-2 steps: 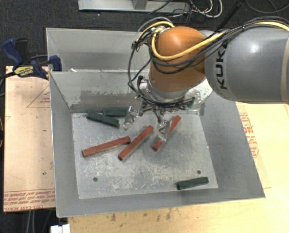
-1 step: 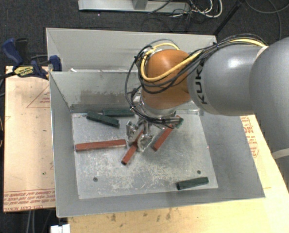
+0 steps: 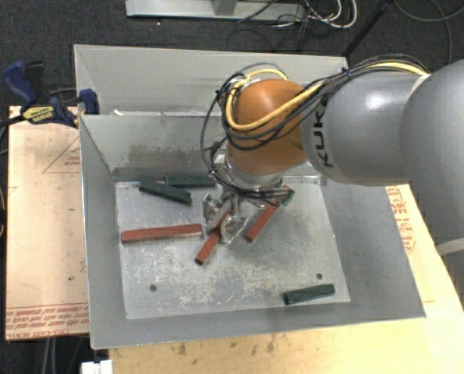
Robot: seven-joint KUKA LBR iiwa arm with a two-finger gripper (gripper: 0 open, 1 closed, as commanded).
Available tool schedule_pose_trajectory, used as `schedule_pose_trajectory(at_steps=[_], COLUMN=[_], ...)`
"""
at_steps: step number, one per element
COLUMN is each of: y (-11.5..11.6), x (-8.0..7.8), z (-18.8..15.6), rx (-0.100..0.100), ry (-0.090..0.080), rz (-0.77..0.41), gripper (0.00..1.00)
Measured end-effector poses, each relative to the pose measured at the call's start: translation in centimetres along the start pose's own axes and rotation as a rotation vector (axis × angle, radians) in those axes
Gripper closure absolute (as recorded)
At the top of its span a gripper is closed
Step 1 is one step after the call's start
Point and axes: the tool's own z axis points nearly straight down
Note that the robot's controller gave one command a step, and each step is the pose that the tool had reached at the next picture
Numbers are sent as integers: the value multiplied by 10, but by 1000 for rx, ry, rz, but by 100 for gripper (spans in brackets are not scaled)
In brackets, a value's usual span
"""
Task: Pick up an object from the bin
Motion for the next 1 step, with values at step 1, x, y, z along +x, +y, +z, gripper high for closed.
schedule_pose_trajectory(at_steps=[1], y=[-28], x=[-8], z=[-117], rx=[-1], ry=[4], rz=[-44], gripper=[100])
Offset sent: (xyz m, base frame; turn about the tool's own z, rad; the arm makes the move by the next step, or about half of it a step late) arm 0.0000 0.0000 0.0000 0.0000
